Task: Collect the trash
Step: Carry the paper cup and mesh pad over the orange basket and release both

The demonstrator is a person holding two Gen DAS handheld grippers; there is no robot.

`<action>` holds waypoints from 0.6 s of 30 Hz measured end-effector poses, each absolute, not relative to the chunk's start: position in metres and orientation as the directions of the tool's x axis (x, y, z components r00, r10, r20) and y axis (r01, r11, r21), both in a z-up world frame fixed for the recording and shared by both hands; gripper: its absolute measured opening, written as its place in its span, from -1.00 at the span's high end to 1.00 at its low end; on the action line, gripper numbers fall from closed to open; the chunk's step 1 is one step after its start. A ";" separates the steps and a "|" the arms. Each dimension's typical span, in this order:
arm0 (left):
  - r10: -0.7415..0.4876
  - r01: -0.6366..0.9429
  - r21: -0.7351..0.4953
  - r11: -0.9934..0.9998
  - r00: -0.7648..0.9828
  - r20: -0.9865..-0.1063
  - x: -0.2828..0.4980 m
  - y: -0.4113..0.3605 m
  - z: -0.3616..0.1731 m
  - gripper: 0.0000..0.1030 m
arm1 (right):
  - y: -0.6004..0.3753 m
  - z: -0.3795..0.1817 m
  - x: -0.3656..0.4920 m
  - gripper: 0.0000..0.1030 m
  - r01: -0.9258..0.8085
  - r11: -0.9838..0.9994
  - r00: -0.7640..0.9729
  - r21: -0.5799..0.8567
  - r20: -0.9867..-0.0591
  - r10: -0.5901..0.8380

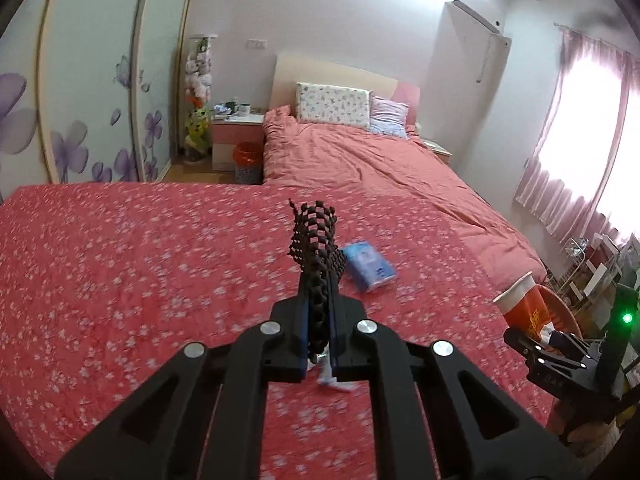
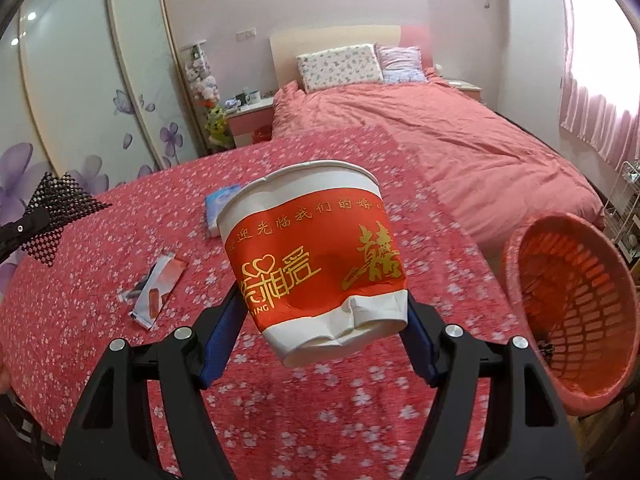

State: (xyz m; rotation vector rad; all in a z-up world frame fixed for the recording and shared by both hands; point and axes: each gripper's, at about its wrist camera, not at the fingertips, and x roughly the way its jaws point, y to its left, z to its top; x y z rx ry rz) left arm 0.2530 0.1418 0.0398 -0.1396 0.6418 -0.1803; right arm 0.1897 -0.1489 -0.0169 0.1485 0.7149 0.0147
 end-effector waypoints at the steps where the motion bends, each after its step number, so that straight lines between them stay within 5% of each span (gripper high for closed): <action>1: -0.224 0.137 -0.190 0.972 0.785 -0.578 0.253 0.131 0.042 0.84 | -0.153 -0.015 0.189 -0.37 0.044 0.989 0.760 0.141 -0.647 0.058; 18: -0.482 0.447 -0.204 0.871 0.697 -0.532 0.257 -0.081 0.050 0.83 | -0.292 0.013 0.134 -0.38 0.318 0.939 0.790 0.135 -0.585 -0.183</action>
